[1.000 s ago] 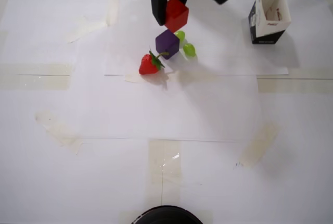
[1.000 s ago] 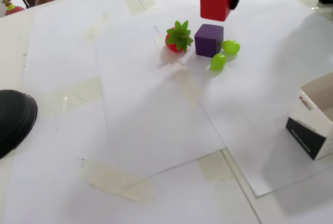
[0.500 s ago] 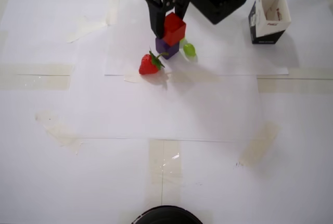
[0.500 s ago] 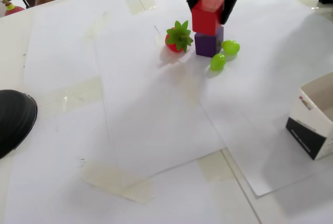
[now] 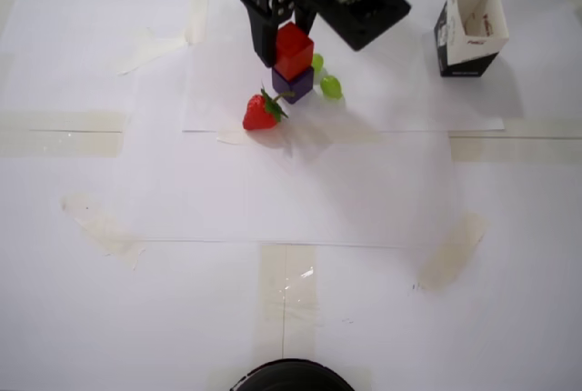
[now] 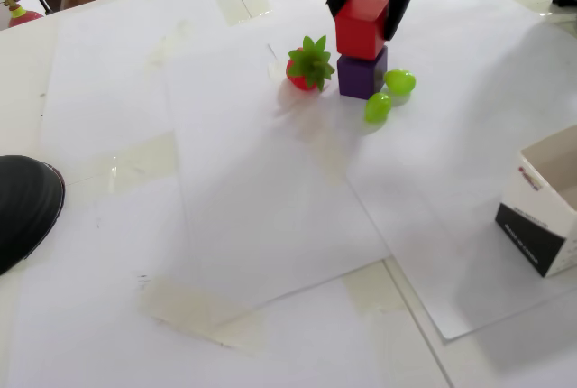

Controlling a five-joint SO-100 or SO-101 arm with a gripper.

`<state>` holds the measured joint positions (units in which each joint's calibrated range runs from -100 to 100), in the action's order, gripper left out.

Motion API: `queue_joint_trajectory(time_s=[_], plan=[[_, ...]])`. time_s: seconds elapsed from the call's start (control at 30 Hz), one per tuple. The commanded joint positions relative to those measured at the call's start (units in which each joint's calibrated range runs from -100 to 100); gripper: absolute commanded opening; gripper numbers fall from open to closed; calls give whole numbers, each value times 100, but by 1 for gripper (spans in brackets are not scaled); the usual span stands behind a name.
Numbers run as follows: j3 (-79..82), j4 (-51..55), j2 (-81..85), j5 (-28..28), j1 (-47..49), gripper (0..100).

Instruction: Put the red cube on top of the purple cube

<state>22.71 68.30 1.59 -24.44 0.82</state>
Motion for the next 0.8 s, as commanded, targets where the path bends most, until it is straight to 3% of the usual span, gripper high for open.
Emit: queue_joint_trajectory(time_s=[0.0, 0.77], plan=[[10, -98, 56, 10, 6, 5], [274, -335, 13, -117, 87, 5]])
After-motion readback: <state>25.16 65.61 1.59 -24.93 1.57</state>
